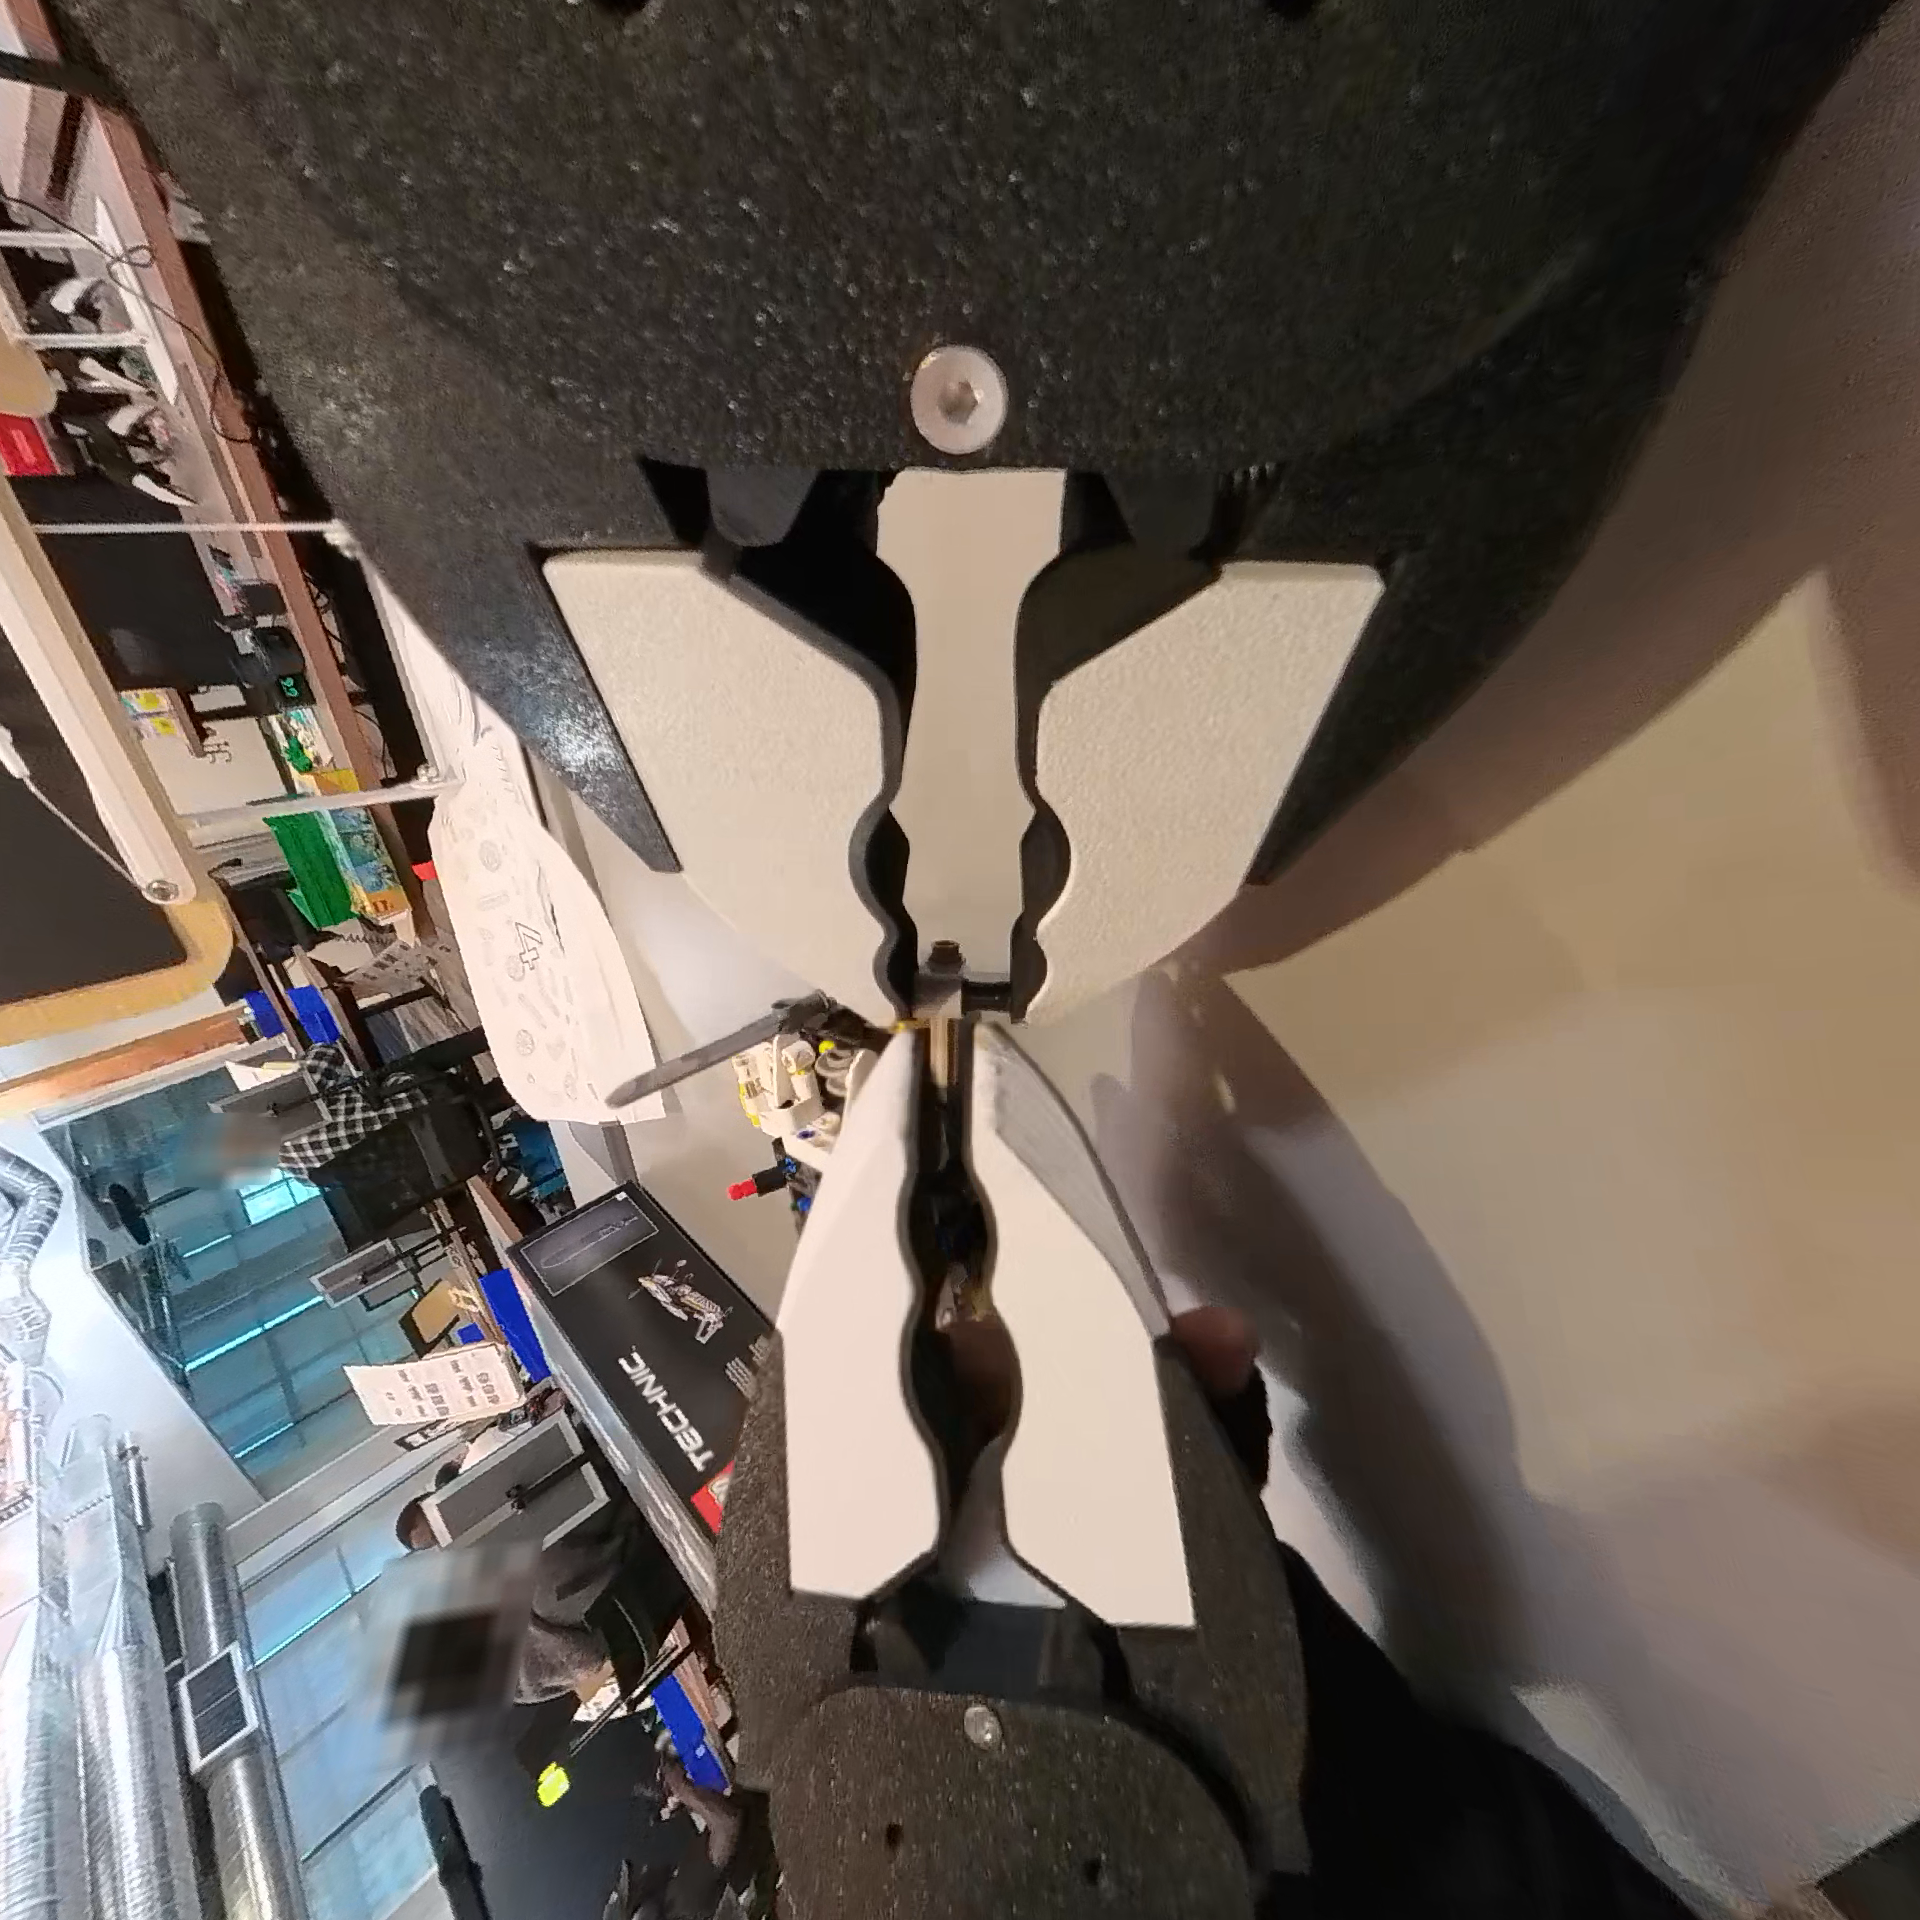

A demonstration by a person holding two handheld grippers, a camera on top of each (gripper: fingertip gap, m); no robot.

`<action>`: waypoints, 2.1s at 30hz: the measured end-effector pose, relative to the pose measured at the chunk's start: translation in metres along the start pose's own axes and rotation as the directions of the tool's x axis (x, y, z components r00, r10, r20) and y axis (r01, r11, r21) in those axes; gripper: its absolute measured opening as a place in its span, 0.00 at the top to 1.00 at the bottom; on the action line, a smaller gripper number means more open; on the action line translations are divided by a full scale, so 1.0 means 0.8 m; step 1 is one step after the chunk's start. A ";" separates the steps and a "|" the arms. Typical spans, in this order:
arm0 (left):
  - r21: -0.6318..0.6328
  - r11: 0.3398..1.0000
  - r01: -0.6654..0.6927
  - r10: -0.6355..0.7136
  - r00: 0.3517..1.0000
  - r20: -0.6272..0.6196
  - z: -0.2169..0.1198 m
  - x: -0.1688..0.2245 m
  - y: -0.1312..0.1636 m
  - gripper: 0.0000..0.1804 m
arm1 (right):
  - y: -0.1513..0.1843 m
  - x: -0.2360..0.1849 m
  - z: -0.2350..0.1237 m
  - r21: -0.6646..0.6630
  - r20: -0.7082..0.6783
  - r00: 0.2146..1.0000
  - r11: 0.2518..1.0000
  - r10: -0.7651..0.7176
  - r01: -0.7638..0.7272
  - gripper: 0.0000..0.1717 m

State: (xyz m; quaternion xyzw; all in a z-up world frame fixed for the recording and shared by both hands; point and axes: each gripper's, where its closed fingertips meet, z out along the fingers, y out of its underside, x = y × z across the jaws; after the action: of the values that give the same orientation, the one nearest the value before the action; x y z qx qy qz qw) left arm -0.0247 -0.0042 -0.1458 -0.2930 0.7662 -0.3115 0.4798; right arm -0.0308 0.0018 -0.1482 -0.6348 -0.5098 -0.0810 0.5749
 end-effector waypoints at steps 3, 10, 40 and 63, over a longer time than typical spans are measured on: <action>-0.004 1.000 0.017 -0.017 1.000 -0.003 0.006 -0.001 -0.001 0.96 | 0.005 0.002 -0.001 -0.015 -0.007 1.000 1.000 0.002 -0.002 0.90; -0.002 1.000 0.006 -0.006 0.999 -0.033 0.008 0.003 0.002 0.97 | 0.010 -0.004 -0.001 -0.012 0.021 1.000 1.000 -0.005 0.006 0.90; 0.125 0.971 0.204 -0.182 0.969 -0.165 -0.007 0.016 0.003 0.97 | -0.003 -0.013 -0.009 0.058 0.124 0.987 0.992 0.107 -0.115 0.96; 0.024 0.999 0.038 -0.039 0.998 0.045 -0.002 -0.001 0.018 0.97 | -0.004 -0.003 -0.008 0.025 0.164 0.905 0.915 0.393 -0.402 0.88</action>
State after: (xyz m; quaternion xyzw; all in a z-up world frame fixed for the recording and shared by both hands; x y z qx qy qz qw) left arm -0.0280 0.0059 -0.1561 -0.3089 0.7455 -0.3228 0.4945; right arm -0.0313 -0.0056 -0.1457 -0.7126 -0.4152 0.1028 0.5561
